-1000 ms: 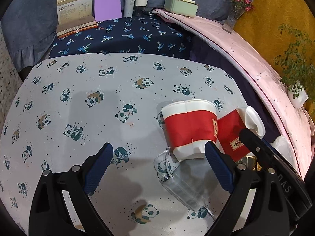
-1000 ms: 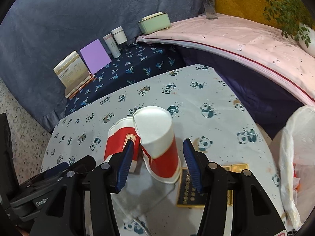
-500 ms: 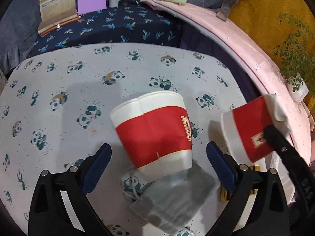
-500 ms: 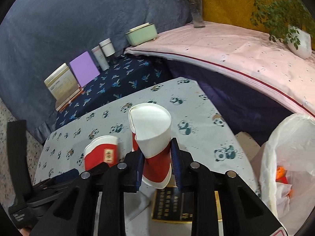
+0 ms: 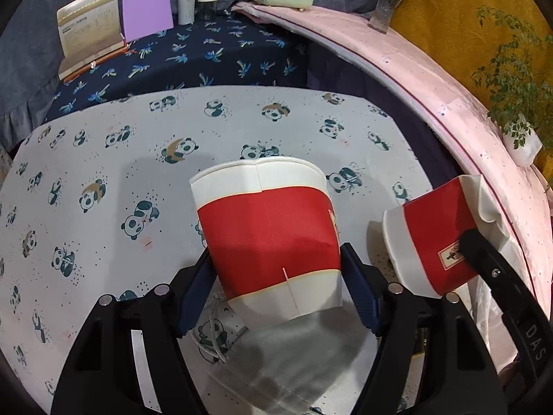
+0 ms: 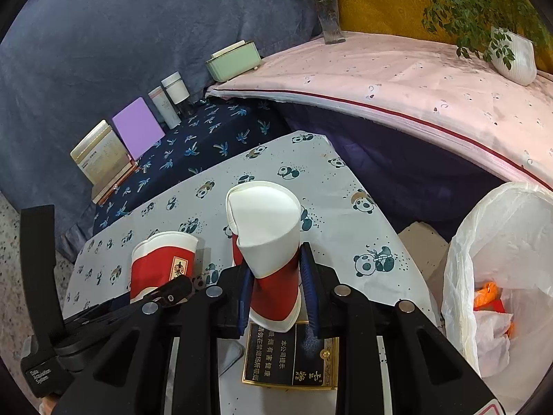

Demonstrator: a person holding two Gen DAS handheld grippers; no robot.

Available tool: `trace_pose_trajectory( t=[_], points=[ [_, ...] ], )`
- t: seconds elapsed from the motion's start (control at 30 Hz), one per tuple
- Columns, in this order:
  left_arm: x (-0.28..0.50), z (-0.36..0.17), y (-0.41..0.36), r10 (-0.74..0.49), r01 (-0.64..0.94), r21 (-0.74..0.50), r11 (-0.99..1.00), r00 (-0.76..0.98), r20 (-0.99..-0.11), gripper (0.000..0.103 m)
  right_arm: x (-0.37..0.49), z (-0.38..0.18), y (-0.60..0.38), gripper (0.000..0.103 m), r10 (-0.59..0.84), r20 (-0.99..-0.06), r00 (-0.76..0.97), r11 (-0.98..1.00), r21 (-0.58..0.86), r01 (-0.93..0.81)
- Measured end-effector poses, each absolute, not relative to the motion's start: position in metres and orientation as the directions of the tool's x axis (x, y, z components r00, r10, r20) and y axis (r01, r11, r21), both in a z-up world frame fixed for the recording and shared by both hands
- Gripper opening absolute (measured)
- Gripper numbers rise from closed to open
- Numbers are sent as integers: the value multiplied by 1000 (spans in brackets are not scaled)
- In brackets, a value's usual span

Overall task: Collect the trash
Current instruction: 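Carry both paper cups to the bin and release them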

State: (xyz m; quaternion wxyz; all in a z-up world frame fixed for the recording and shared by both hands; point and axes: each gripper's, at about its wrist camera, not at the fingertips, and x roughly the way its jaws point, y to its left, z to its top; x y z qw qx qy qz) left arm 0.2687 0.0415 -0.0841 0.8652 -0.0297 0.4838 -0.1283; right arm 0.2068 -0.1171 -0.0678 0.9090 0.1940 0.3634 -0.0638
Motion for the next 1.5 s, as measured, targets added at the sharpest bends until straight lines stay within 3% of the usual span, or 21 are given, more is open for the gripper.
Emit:
trace_pose_trajectory(
  t=[0.8,1.5],
  points=[
    [178,-9,-61,-375,405,-158,900,537,-755,68,101,-7,-193,25,-121,-585,802,870,327,369],
    [126,-18,-184,-488,621,-157,768,408,-772,68,23,-20,-294,27,-272,-600,752,759,347,551]
  ],
)
